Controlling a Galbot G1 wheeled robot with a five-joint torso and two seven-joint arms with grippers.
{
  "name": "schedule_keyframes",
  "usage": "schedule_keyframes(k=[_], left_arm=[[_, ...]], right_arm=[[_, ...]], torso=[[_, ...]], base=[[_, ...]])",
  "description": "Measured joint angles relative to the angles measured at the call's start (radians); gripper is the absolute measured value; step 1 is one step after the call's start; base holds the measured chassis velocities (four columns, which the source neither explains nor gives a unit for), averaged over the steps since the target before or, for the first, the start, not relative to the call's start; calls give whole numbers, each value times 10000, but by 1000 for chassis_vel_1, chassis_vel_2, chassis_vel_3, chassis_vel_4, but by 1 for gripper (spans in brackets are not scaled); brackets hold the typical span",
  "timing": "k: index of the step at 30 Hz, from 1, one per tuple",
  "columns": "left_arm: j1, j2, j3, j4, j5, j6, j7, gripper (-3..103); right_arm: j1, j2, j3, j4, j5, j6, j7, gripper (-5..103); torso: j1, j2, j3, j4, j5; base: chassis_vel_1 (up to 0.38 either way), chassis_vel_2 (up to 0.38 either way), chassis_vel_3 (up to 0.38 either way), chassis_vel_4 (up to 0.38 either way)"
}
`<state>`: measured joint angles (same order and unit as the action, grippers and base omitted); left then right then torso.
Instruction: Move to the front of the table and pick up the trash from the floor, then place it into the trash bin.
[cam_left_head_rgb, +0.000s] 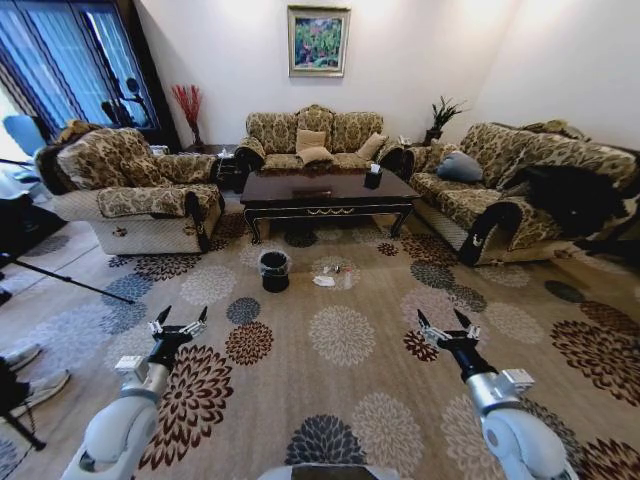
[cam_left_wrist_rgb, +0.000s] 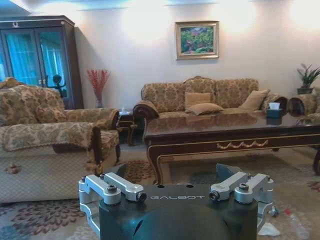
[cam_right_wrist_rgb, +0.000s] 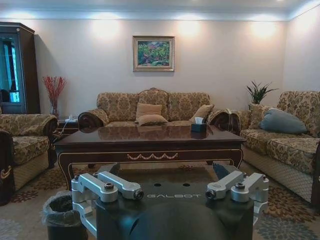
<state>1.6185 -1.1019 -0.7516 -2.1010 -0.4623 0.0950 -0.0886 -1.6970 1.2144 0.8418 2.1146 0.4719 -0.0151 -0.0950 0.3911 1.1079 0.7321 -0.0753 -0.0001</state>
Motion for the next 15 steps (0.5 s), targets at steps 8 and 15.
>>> schedule_keyframes(k=[8,15], left_arm=[[-13,-89,-47,108,-167,69,-44,100],[41,-120,-120,184,127,-67,30,100]], right_arm=[[-30,186,-135,-46,-129,54,23,100],[-5,187,-155,-86,-163,60,52,100]], torso=[[0,-1,0,0,1],[1,-1,0,1,1]], base=[[0,0,0,0],[0,0,0,0]])
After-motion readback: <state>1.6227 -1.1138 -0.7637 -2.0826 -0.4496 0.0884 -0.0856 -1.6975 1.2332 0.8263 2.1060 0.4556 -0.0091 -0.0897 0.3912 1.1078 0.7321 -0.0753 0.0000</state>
